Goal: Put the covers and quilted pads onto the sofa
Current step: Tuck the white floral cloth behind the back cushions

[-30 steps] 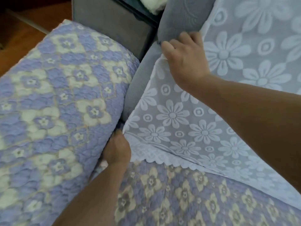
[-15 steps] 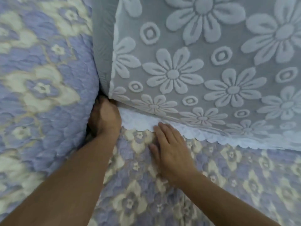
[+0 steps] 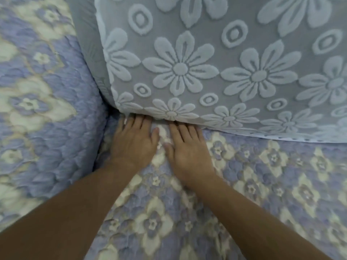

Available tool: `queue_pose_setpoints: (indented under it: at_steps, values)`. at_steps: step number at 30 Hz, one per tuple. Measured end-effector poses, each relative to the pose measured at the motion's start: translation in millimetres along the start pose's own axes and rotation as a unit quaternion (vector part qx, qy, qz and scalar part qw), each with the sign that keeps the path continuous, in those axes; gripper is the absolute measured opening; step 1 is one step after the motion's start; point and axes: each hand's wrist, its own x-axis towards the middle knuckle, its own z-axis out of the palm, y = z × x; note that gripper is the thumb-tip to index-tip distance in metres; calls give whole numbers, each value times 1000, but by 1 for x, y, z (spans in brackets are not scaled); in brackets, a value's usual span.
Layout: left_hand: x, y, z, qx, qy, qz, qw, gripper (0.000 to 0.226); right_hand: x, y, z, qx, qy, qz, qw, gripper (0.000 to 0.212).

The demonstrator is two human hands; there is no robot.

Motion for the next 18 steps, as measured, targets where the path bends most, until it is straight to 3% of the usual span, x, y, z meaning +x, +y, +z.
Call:
queue_pose_setpoints:
  at_steps: [2,4,11,15,18]
  values:
    - [-9,7,1,4,-41,-80,996,68,-32,28,-9,-12,-36,48,998,63]
    - [-1,15,2,-16,-65,-110,992,69,-39,56,-16,-28,-32,125,991,67]
    - [62,29,23,18,-69,-89,994,71,34,47,2,-33,4,199,979,72]
    - [37,40,11,58,-69,-142,986,66,13,57,-2,1,26,146,989,69]
    - [-5,82,3,49,-46,-76,995,67,-19,75,-18,-15,17,119,993,63]
